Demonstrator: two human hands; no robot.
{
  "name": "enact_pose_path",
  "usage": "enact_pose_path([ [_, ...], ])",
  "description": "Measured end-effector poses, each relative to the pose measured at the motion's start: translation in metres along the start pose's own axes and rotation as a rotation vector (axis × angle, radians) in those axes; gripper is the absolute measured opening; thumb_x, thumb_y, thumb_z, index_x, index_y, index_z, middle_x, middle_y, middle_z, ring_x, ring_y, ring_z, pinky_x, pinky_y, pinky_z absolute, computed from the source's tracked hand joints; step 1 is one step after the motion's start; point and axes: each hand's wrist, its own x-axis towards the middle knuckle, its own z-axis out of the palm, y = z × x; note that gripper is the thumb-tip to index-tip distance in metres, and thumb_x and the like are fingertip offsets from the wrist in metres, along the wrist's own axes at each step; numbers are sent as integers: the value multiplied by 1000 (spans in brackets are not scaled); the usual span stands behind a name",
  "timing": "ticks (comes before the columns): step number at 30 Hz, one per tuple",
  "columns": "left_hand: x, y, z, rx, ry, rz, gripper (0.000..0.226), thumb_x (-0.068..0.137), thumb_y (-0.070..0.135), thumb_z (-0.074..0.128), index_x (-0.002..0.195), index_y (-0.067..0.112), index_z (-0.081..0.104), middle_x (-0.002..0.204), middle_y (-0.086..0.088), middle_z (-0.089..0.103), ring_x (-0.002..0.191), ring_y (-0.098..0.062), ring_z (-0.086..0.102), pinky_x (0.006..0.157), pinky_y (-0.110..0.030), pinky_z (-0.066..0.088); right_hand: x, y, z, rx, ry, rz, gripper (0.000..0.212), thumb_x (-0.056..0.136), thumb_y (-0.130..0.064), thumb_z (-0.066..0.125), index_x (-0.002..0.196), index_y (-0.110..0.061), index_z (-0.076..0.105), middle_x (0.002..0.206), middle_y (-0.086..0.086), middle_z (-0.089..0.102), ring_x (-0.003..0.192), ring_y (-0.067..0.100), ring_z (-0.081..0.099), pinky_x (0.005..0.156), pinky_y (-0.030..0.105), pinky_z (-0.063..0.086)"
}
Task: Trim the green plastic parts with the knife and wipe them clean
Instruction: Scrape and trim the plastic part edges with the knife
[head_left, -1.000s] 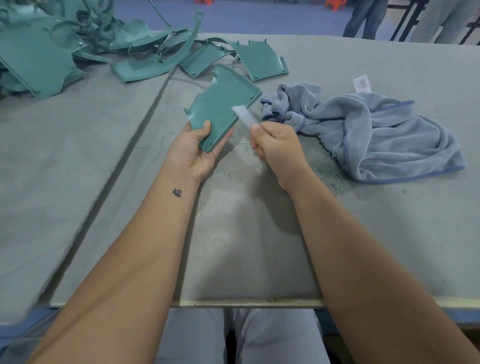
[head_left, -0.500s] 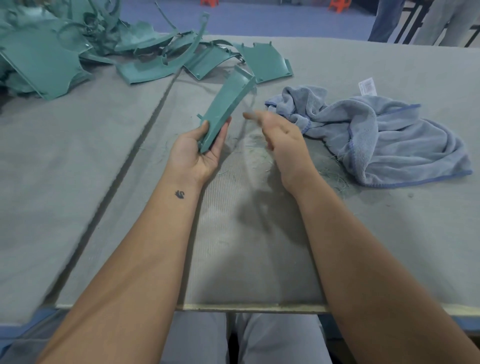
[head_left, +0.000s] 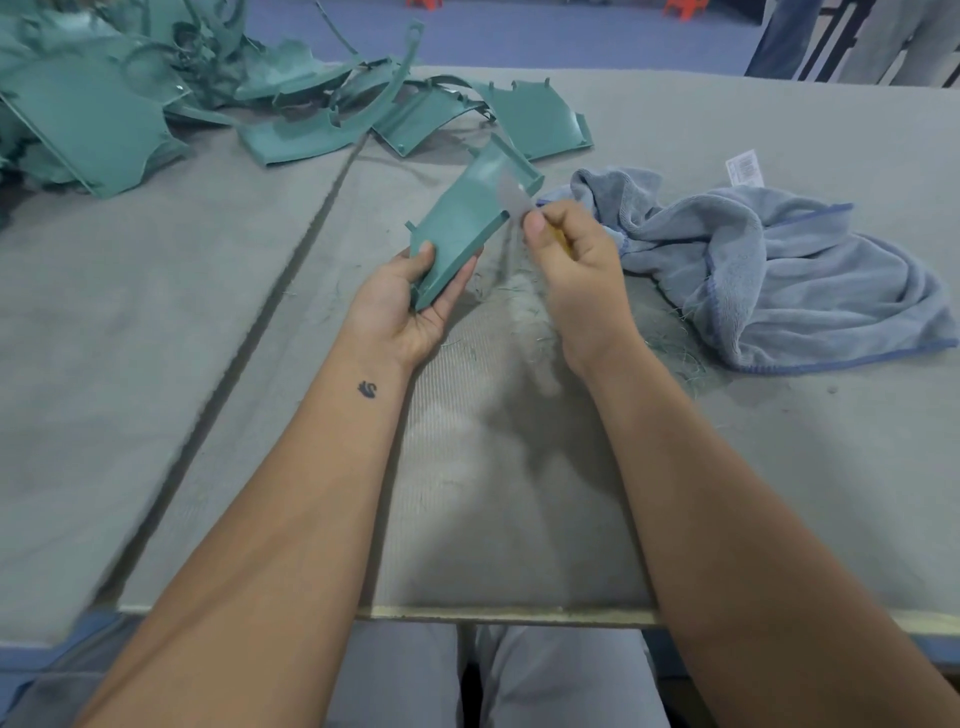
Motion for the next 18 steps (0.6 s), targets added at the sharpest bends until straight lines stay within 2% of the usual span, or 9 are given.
enact_pose_path([
  [3,1,-2,1,20,-4,3,18,102,3,41,101,-7,55,73,-22,71,61,-28,72,52,-30,59,-5,2,7,-117,-129,-15,21,94,-20,56,73,-23,56,63,-16,45,61,1,39,60,16,35],
  [5,1,-2,1,23,0,5,19,102,3,40,100,-7,55,70,-21,71,60,-27,72,51,-29,58,-5,3,11,-155,-155,-20,22,94,-18,57,72,-23,56,61,-15,44,59,1,38,59,17,34],
  [9,0,-1,1,-18,-6,-12,15,101,3,44,106,-7,54,75,-25,70,64,-33,72,50,-30,58,-1,1,2,32,40,65,26,96,-21,54,71,-26,56,57,-18,43,56,1,37,60,18,34],
  [12,0,-1,0,-32,-1,1,15,100,2,45,109,-7,53,77,-25,70,66,-34,72,51,-32,58,3,3,-5,88,176,79,21,95,-23,55,75,-20,58,70,1,47,68,15,40,66,24,37],
  [14,0,-1,0,-58,0,15,15,100,2,45,110,-6,53,80,-25,70,67,-34,72,51,-33,58,6,4,-7,159,320,104,21,96,-22,54,75,-18,57,73,5,48,70,18,41,67,26,38],
  [16,1,1,-1,-73,-7,60,13,101,3,44,108,-3,53,87,-23,69,68,-33,73,52,-33,59,7,5,-10,88,393,117,23,97,-23,54,74,-20,55,68,-1,49,65,13,41,64,25,38],
  [18,2,4,-2,-100,-30,116,12,101,4,43,106,2,53,89,-20,71,71,-31,73,54,-34,59,7,9,-11,-228,298,122,19,95,-29,56,77,-23,57,68,-6,54,63,11,47,65,29,40],
])
